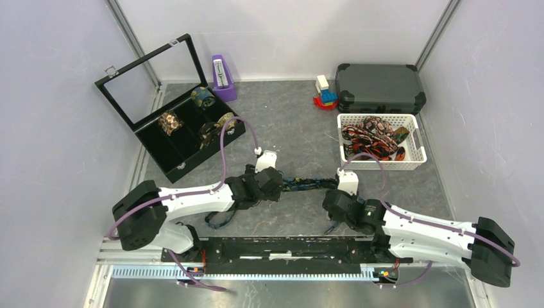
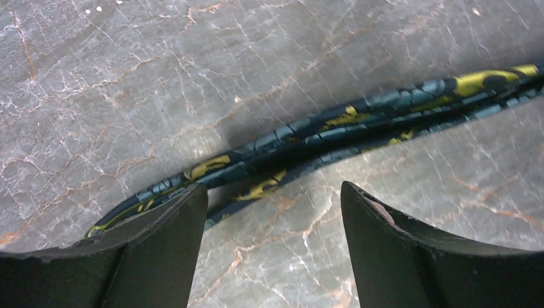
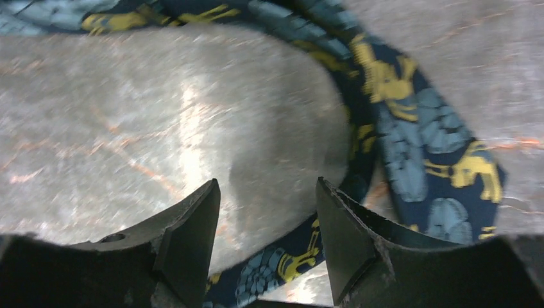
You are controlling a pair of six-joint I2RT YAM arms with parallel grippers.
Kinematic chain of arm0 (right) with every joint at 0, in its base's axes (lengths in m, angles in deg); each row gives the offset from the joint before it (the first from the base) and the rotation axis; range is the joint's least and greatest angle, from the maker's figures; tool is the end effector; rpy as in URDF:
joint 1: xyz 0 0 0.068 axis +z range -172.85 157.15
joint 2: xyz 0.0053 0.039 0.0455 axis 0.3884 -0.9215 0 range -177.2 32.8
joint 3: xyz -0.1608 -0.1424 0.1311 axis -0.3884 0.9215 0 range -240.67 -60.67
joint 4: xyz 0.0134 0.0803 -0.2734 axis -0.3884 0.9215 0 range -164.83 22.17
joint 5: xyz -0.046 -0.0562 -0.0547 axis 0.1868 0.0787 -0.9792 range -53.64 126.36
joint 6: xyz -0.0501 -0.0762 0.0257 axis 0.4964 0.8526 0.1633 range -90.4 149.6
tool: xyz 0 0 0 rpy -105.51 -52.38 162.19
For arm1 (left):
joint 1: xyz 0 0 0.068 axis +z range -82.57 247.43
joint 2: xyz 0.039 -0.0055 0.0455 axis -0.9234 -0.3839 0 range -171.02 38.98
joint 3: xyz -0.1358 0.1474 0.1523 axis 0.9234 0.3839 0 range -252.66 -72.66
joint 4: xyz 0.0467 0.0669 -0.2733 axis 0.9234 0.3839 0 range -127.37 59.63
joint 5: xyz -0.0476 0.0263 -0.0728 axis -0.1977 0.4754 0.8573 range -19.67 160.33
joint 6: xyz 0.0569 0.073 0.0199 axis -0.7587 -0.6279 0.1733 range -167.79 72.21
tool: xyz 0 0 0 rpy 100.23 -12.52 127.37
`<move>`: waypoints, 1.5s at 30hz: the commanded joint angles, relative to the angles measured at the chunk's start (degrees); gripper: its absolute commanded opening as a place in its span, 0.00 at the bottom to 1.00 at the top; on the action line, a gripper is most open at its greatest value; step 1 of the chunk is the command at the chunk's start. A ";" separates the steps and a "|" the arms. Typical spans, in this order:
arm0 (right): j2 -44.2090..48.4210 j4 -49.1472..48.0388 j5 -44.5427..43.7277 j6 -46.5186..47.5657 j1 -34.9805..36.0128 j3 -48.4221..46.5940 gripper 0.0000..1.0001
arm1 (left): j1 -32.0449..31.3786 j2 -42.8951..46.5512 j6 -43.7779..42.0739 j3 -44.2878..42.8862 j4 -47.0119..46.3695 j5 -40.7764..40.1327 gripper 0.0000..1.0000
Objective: Roll the ties
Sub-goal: Flatten out the tie at the center of the board.
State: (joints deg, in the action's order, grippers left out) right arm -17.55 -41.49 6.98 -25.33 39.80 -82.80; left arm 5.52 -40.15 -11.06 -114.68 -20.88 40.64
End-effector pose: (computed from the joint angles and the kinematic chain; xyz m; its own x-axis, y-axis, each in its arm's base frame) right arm 0.1305 0.1609 0.0943 -0.7778 0.0486 -0.6267 -0.0525 0.9885 0.1418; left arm 0.1853 -0.2571 0.1167 -0.6793 0.1693 -0.7140 0.2766 0.9603 -0.0355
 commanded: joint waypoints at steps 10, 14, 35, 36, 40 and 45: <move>-3.09 -5.19 -7.02 15.21 -21.69 -4.50 0.64 | 8.69 -5.35 -3.37 4.46 -11.67 4.15 0.81; -9.19 -9.00 -4.17 21.42 -25.30 -8.89 0.64 | 10.89 -6.35 -5.08 4.20 -12.37 5.77 0.82; -10.38 -20.78 10.77 35.51 -38.63 -8.28 0.62 | 16.91 -4.57 -9.26 -0.02 -5.55 13.58 0.85; -10.85 -22.13 12.52 35.41 -38.62 -7.28 0.62 | 16.91 -3.60 -9.26 0.00 -5.06 13.77 0.85; -13.09 -26.79 17.63 35.30 -38.61 -6.18 0.53 | 16.61 -1.22 -9.29 -0.39 -4.14 15.22 0.85; -16.92 -31.61 18.47 34.67 -38.57 -6.19 0.46 | 16.47 -2.78 -9.91 -0.99 -5.33 15.19 0.84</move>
State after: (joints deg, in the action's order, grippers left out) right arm -32.21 -65.62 22.73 9.53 1.13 -88.74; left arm 22.30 -42.55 -17.49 -113.96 -25.90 54.80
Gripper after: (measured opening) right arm 0.477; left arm 0.848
